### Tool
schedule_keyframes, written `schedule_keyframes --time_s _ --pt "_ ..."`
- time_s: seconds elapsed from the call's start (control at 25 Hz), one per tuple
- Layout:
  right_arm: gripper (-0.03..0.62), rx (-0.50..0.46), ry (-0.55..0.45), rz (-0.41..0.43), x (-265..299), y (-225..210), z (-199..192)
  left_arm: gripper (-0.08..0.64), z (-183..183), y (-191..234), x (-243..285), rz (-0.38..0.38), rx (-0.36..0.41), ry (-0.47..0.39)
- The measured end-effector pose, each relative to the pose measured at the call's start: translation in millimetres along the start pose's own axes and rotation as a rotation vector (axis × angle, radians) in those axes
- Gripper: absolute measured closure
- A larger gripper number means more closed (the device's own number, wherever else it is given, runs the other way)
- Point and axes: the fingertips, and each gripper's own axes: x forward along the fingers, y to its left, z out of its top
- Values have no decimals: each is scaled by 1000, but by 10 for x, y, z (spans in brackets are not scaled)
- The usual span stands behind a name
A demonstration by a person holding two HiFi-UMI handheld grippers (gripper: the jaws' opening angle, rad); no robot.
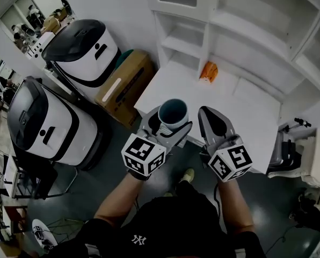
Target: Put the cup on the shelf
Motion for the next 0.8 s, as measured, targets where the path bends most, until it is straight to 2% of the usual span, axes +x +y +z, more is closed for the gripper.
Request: schedule_keyframes --time_s 0.4,0.8 --pt "583 18 9 23 436 -684 51 186 42 419 742 34 -14 -2" --pt "583 12 19 -29 901 -1083 -5 186 96 976 1258 13 12 6"
